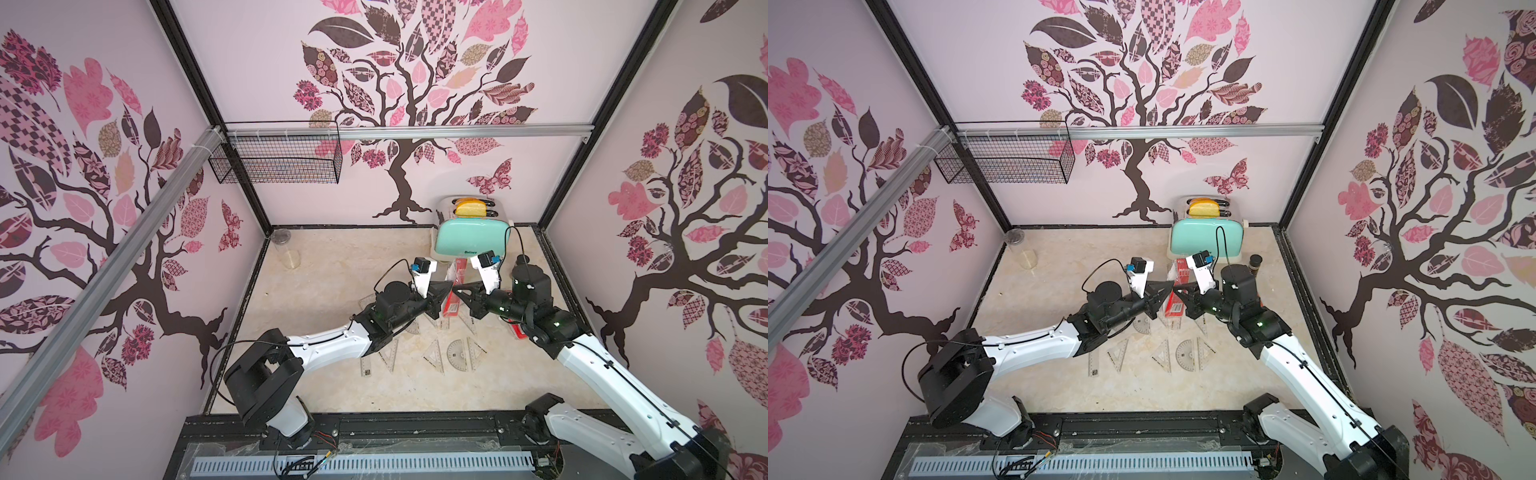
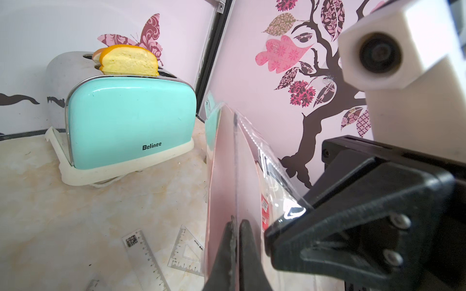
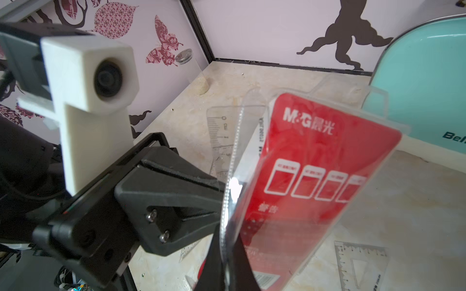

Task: Open the ruler set and take out the ruler
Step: Take out the ruler from the ruler set bag.

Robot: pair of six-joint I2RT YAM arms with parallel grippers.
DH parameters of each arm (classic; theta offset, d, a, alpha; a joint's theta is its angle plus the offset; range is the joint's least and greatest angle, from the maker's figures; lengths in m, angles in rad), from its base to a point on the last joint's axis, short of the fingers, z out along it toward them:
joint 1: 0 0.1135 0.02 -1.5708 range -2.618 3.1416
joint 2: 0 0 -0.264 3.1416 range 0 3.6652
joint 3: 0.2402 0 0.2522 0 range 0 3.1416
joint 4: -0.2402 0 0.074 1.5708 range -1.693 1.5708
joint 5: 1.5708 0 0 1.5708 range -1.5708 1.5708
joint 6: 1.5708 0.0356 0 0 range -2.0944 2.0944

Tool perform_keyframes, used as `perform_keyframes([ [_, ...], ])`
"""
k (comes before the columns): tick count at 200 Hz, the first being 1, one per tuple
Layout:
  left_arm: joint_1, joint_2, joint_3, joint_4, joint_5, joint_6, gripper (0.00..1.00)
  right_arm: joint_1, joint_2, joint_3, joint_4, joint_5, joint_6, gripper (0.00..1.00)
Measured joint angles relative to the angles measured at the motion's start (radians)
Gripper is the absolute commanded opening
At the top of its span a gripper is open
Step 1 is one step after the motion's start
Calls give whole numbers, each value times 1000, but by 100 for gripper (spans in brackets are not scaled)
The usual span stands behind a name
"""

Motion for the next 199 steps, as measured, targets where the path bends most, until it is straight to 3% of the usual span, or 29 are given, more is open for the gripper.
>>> perform_keyframes([
  [71, -7, -22, 2, -51, -50, 20, 0, 0, 41, 10, 0, -15, -12, 0],
  [155, -8, -113, 126, -186, -153, 100, 0, -4, 64, 14, -48, -29, -51, 0],
  [199, 8, -158, 129, -278, -174, 82, 0, -4, 64, 49, -180, 48, -97, 0],
])
